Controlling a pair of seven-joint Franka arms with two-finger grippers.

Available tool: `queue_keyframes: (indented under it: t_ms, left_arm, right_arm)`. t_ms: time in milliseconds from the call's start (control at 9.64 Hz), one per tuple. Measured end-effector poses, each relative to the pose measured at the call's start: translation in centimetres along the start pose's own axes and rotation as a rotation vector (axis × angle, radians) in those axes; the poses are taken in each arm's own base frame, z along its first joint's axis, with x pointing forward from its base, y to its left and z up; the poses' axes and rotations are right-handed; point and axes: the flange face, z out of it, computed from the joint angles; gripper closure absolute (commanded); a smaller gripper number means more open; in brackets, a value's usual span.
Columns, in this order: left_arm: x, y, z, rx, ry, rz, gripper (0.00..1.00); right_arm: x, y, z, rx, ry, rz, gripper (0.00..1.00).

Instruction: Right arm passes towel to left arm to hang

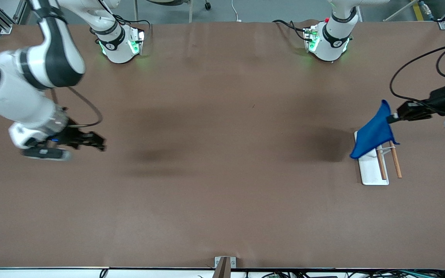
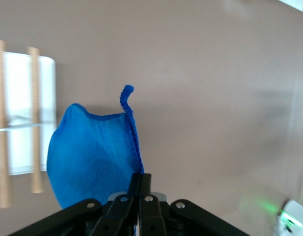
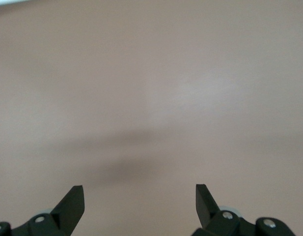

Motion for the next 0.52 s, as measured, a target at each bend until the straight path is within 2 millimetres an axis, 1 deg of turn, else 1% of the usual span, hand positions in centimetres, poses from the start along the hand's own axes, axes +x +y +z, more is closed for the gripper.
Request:
queue_keyframes:
  t_ms: [104, 207, 311, 415, 519]
  left_arm:
    - [0.0, -1.9, -0.7, 0.02, 0.027, 0.009, 1.0]
    - [0.1, -4.1, -1.3, 0.041, 0.059, 0.013, 1.0]
    - [0.2, -5.9, -1.8, 0.068, 0.092, 0.026, 1.0]
    - [0.3, -7.8, -1.8, 0.09, 0.111, 0.044, 1.0]
    - [0.4, -9.9, -1.8, 0.117, 0.131, 0.052, 1.0]
  right_arm:
    - [0.5, 3.2, -2.6, -0.021, 0.012, 0.047, 0.0]
    - [0.2, 5.1, -5.4, -0.036, -0.02, 0.079, 0.0]
    - [-0.4, 6.1, -8.4, -0.048, -0.07, 0.097, 0.0]
    - [-1.1, 6.7, -11.3, -0.054, -0.094, 0.108, 0.0]
    - [-1.5, 7.3, -13.8, -0.053, -0.083, 0.118, 0.0]
